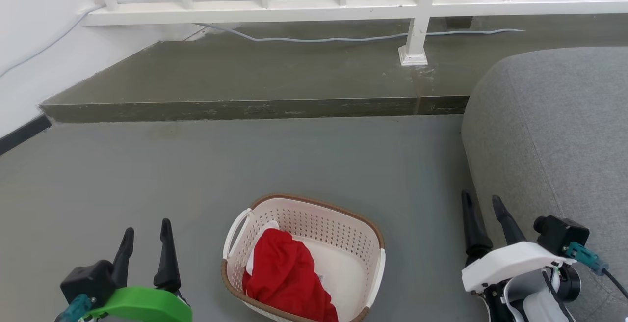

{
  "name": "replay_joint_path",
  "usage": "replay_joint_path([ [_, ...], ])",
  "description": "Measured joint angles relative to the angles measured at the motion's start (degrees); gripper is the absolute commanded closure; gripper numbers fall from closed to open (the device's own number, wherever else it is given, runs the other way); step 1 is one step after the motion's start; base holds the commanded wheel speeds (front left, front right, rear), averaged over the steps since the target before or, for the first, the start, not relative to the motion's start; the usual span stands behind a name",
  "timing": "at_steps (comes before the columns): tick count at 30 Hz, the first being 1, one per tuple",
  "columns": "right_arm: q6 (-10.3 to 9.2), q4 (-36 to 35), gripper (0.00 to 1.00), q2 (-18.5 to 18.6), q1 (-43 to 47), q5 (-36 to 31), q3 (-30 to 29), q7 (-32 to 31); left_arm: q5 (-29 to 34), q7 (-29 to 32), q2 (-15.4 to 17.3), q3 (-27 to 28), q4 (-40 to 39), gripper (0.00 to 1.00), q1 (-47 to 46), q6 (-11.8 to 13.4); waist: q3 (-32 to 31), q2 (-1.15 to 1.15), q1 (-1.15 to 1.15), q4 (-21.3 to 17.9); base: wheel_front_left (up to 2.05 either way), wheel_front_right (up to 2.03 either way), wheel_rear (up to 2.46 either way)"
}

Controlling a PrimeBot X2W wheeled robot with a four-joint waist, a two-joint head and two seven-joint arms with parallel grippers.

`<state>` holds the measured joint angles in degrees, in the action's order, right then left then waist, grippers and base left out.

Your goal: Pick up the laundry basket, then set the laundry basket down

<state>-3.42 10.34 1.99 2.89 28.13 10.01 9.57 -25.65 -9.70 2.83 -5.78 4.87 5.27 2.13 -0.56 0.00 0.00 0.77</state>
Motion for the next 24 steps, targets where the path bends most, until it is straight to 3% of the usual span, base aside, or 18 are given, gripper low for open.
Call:
replay_joint_path([
  [24,-3.25,-2.8,0.0,0.32,1.1,-18.86,4.88,4.43,19.33,-4.57,0.1,-2.14,-1.93,0.0,2.52,2.98,0.15,0.0,-0.01,0.16,0.0,0.0,0.0],
])
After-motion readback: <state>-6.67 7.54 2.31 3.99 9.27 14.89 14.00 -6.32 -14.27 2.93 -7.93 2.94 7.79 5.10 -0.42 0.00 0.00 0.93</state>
